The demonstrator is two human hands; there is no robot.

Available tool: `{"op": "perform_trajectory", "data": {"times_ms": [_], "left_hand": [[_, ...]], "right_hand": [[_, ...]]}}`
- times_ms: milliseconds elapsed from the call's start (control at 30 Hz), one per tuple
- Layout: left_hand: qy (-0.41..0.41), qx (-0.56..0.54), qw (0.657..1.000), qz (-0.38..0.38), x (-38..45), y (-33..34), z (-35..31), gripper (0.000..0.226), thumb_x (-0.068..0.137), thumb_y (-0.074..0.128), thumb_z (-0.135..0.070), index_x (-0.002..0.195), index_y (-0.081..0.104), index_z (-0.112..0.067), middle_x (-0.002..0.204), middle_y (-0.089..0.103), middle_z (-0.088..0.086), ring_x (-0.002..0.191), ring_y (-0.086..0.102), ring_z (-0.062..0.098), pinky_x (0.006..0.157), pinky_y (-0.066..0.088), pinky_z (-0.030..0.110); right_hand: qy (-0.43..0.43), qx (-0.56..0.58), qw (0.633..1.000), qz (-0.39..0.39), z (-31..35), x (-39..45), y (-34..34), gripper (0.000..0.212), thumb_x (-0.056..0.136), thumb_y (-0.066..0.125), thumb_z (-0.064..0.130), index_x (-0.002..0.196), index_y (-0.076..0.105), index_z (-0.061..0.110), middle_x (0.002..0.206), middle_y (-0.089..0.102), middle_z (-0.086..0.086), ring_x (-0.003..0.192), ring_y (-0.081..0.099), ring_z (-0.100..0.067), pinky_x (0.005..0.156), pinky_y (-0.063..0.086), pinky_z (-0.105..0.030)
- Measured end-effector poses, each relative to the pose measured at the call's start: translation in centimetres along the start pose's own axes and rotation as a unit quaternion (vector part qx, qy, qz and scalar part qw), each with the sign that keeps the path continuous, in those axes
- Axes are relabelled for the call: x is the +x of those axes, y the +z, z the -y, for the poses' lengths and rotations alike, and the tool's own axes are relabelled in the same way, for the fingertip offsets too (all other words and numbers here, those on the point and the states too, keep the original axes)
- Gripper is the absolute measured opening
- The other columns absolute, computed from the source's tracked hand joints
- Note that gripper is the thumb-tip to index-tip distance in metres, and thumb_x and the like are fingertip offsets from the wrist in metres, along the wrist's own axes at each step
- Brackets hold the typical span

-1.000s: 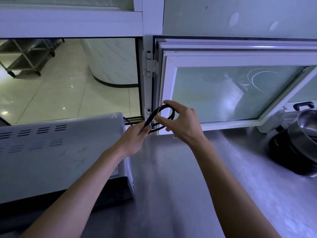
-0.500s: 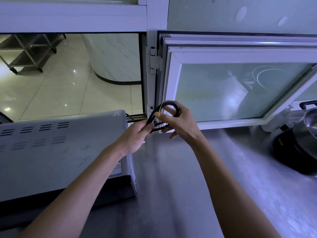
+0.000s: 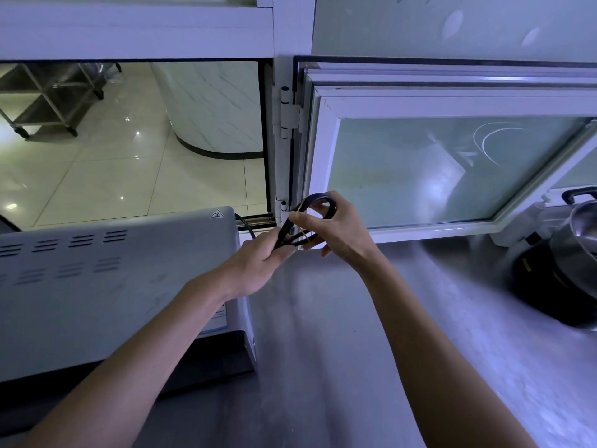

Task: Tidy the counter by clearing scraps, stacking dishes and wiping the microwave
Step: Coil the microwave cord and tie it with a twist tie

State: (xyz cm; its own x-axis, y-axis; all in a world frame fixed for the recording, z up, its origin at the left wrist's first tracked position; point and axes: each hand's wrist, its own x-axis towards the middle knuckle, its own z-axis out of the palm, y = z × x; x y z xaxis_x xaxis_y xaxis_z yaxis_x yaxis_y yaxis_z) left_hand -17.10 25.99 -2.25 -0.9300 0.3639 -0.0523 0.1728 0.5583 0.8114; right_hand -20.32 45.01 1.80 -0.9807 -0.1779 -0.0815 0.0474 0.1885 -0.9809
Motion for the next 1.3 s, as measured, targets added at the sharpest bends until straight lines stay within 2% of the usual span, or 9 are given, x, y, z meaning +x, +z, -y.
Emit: {"op": "perform_trajectory", "data": {"times_ms": [233,533,600,667,767,900,1033,1233,1300], "left_hand": [[0.048,0.163,0.985,-0.010,0.0,-0.2,0.1,0.018,0.105,0.038,-0.031,0.113,0.050,-0.019,0.089,0.053,-0.005,0.082,0.052,0.019,0.065,0.036,0.028],[0.042,0.026,0.996,-0.070,0.0,-0.2,0.8,0.020,0.106,0.037,-0.035,0.118,0.052,-0.042,0.077,0.058,-0.003,0.062,0.048,0.006,0.059,0.037,0.025],[0.046,-0.026,0.996,-0.070,0.1,-0.3,0.3,0.020,0.106,0.036,-0.034,0.112,0.050,-0.047,0.091,0.053,-0.006,0.080,0.062,0.000,0.058,0.040,0.030],[0.052,-0.062,0.995,-0.064,0.3,-0.4,-0.1,0.013,0.104,0.036,-0.037,0.107,0.047,-0.044,0.107,0.043,-0.012,0.106,0.044,0.002,0.075,0.043,0.041],[0.053,-0.081,0.994,-0.059,0.3,-0.7,-0.4,0.020,0.100,0.034,-0.058,0.103,0.051,-0.048,0.109,0.046,-0.012,0.101,0.044,0.015,0.066,0.048,0.031],[0.044,-0.062,0.995,-0.060,0.4,-0.8,-0.1,0.020,0.100,0.034,-0.057,0.098,0.048,-0.044,0.109,0.045,-0.012,0.102,0.042,0.012,0.079,0.046,0.054],[0.045,-0.081,0.993,-0.069,0.4,-0.8,-0.8,0.022,0.100,0.036,-0.055,0.086,0.052,-0.058,0.099,0.048,-0.009,0.089,0.044,0.015,0.061,0.036,0.027],[0.016,-0.086,0.993,-0.077,0.7,-0.9,-1.0,0.040,0.105,0.038,-0.035,0.081,0.053,-0.063,0.083,0.050,-0.009,0.067,0.046,0.006,0.063,0.035,0.026],[0.023,-0.069,0.994,-0.083,0.8,-0.8,-1.1,0.043,0.106,0.038,-0.032,0.081,0.052,-0.064,0.093,0.049,-0.013,0.074,0.047,0.008,0.062,0.035,0.026]], "right_hand": [[-0.028,-0.037,0.999,-0.010,0.7,-0.1,0.7,0.046,0.072,0.084,0.042,0.099,0.057,0.016,0.114,0.068,0.005,0.059,0.073,-0.028,0.042,0.044,-0.030],[-0.012,-0.016,0.999,-0.030,0.4,-0.5,1.6,0.045,0.070,0.083,0.047,0.096,0.053,0.027,0.108,0.066,0.006,0.061,0.073,-0.021,0.045,0.047,-0.031],[0.000,-0.003,1.000,-0.016,0.2,-0.4,1.8,0.044,0.071,0.083,0.049,0.095,0.055,0.024,0.102,0.070,0.001,0.064,0.074,-0.022,0.047,0.046,-0.030],[0.011,0.000,1.000,-0.003,0.0,-0.4,2.1,0.049,0.071,0.082,0.051,0.097,0.059,0.017,0.092,0.074,0.000,0.066,0.074,-0.023,0.047,0.046,-0.029],[0.008,-0.015,1.000,0.013,0.0,-0.2,2.4,0.048,0.071,0.081,0.049,0.099,0.064,0.014,0.081,0.075,0.001,0.065,0.074,-0.023,0.047,0.044,-0.028],[0.009,-0.019,1.000,0.008,-0.2,-0.1,1.8,0.044,0.072,0.081,0.048,0.098,0.067,0.015,0.079,0.075,0.004,0.064,0.073,-0.023,0.046,0.042,-0.028],[0.012,-0.034,0.999,0.023,-0.7,-0.6,1.4,0.040,0.076,0.077,0.054,0.095,0.070,0.019,0.087,0.076,-0.001,0.066,0.073,-0.023,0.053,0.039,-0.031],[-0.003,-0.019,1.000,0.004,-1.5,-1.5,1.2,0.026,0.090,0.072,0.037,0.088,0.073,0.011,0.070,0.067,0.000,0.061,0.070,-0.021,0.047,0.041,-0.016],[-0.007,-0.023,1.000,0.006,-1.3,-1.7,1.4,0.021,0.091,0.071,0.032,0.088,0.074,0.011,0.069,0.067,0.003,0.060,0.069,-0.020,0.045,0.040,-0.013]]}}
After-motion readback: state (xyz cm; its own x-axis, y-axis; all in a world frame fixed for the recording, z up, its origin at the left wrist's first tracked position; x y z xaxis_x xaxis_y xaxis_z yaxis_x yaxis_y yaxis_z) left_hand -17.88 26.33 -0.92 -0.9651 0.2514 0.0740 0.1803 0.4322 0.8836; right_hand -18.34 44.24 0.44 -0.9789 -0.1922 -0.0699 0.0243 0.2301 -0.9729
